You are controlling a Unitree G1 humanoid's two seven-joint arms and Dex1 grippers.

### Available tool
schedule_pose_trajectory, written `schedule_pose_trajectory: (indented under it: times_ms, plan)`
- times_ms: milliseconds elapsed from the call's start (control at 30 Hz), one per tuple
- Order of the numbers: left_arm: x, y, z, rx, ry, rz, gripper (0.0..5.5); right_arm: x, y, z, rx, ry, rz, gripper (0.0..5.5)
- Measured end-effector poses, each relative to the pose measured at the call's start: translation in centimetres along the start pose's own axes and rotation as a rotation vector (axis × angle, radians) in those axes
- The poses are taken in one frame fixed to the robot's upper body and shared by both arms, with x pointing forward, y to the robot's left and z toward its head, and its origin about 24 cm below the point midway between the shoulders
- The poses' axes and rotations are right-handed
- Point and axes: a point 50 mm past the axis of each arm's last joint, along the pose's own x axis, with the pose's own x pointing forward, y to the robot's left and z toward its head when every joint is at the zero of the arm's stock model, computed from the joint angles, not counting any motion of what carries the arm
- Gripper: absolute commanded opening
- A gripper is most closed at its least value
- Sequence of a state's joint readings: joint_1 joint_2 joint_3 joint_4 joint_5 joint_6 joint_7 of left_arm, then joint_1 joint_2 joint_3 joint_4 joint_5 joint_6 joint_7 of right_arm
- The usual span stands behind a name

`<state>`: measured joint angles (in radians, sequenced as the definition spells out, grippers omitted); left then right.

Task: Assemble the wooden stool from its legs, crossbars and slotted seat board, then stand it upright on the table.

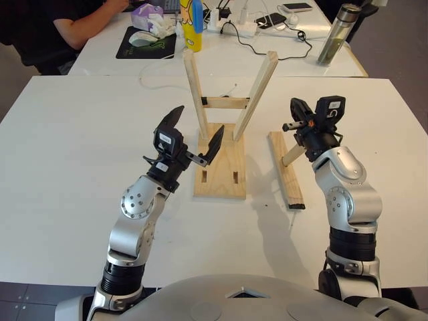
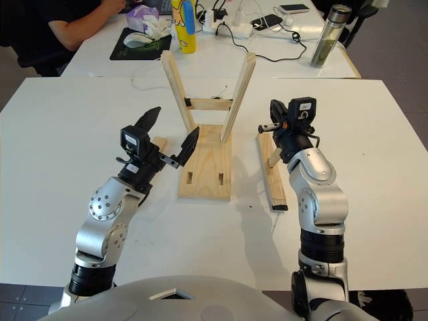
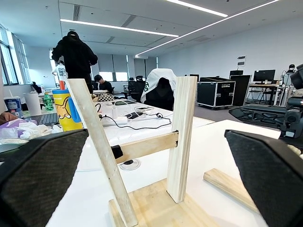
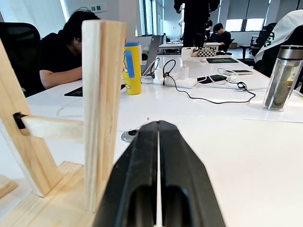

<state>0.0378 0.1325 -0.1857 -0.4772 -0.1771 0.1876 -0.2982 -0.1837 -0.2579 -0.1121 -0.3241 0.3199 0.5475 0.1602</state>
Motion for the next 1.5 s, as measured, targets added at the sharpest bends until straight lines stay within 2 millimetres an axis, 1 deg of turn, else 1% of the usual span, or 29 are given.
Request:
schedule_pose_trajectory:
  times_ms: [167,267,333,433,500,533,567,633,700,767,800,867,1000,1133,1267,1367,1467,1500]
  plan:
    - [0.0,0.0,0.0,0.0,0.001,0.002,5.35,0.2,0.0,0.1,-0.005,-0.007,0.012,0.02]
    - [0.0,0.0,-0.1,-0.002,0.002,0.002,5.35,-0.1,-0.4,0.5,-0.009,-0.063,-0.004,0.02]
    - [-0.1,0.0,-0.2,-0.006,0.001,0.009,5.35,-0.6,-1.7,1.2,-0.01,-0.123,-0.073,0.02]
    - [-0.4,-0.1,-0.5,-0.006,0.009,0.03,5.35,-1.5,-4.9,3.8,-0.116,-0.195,-0.212,0.02]
    - [-0.9,-0.2,-0.8,-0.007,0.028,0.053,5.35,-2.1,-6.4,4.9,-0.167,-0.204,-0.251,0.3]
    - [-1.2,-0.2,-0.9,-0.01,0.033,0.071,5.35,-2.7,-7.2,4.9,-0.195,-0.182,-0.256,0.44]
    - [-1.3,-0.3,-1.0,-0.011,0.035,0.081,5.35,-3.2,-7.6,4.5,-0.203,-0.152,-0.26,0.63]
    - [-1.3,-0.4,-1.0,-0.014,0.027,0.096,5.35,-5.4,-8.4,1.0,-0.182,0.015,-0.253,0.96]
    - [-1.5,-0.5,-0.9,-0.013,0.023,0.117,5.35,-8.1,-8.7,-3.0,-0.143,0.248,-0.225,1.24]
    - [-1.9,-0.6,-0.9,-0.01,0.025,0.145,5.35,-10.4,-8.5,-5.5,-0.103,0.457,-0.149,1.53]
    - [-2.1,-0.6,-0.9,-0.013,0.026,0.158,5.35,-11.2,-8.2,-6.2,-0.077,0.54,-0.107,1.62]
    - [-2.3,-0.8,-1.0,-0.012,0.028,0.171,5.35,-11.5,-8.0,-6.3,-0.042,0.604,-0.05,1.95]
    - [-2.7,-0.9,-1.0,-0.011,0.031,0.197,5.35,-10.5,-7.3,-5.3,0.011,0.611,0.034,2.52]
    - [-3.0,-1.1,-1.0,-0.012,0.038,0.208,5.35,-9.9,-6.3,-4.9,0.048,0.625,0.09,3.06]
    - [-3.0,-1.1,-1.0,-0.011,0.037,0.204,5.35,-9.7,-6.0,-4.9,0.057,0.634,0.088,3.67]
    - [-2.8,-1.1,-0.9,-0.013,0.032,0.182,5.35,-9.6,-5.1,-5.0,0.09,0.614,0.09,4.19]
    - [-2.6,-1.0,-0.8,-0.014,0.033,0.157,5.35,-9.5,-4.3,-5.4,0.108,0.609,0.077,4.19]
    - [-2.5,-0.9,-0.7,-0.013,0.032,0.142,5.35,-9.3,-3.6,-5.6,0.117,0.599,0.081,4.19]
